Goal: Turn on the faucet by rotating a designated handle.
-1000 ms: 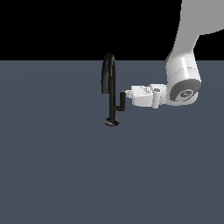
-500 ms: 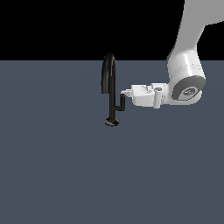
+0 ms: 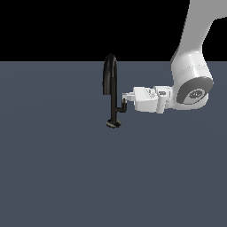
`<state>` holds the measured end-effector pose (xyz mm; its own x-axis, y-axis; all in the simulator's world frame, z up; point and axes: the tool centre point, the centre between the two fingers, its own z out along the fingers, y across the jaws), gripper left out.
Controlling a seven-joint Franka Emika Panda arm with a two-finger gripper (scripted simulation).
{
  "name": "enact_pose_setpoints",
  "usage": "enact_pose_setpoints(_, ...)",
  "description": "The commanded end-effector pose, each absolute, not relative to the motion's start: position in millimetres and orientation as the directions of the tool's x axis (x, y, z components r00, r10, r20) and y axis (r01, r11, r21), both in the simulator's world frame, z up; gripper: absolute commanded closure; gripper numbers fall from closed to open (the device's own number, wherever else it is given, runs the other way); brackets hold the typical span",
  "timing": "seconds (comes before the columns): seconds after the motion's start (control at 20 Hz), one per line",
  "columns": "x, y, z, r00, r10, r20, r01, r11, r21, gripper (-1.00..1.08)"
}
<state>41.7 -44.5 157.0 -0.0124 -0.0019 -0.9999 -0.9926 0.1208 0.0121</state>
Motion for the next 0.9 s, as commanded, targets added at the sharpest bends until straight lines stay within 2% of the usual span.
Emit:
enact_pose_setpoints(0.0, 27, -43, 144, -0.034, 0.003, -0.999, -0.993, 0.116, 0.034, 1.08)
enact_pose_setpoints(0.25, 9, -41, 138, -0.035, 0.004, -0.999, -0.993, 0.115, 0.035, 1.08)
enact_pose_setpoints(0.35, 18, -42, 148, -0.015, 0.000, -1.000, -0.993, 0.118, 0.014, 1.08)
enact_pose_setpoints(0.85, -9, -39, 88, -0.034, 0.004, -0.999, -0.993, 0.115, 0.034, 1.08)
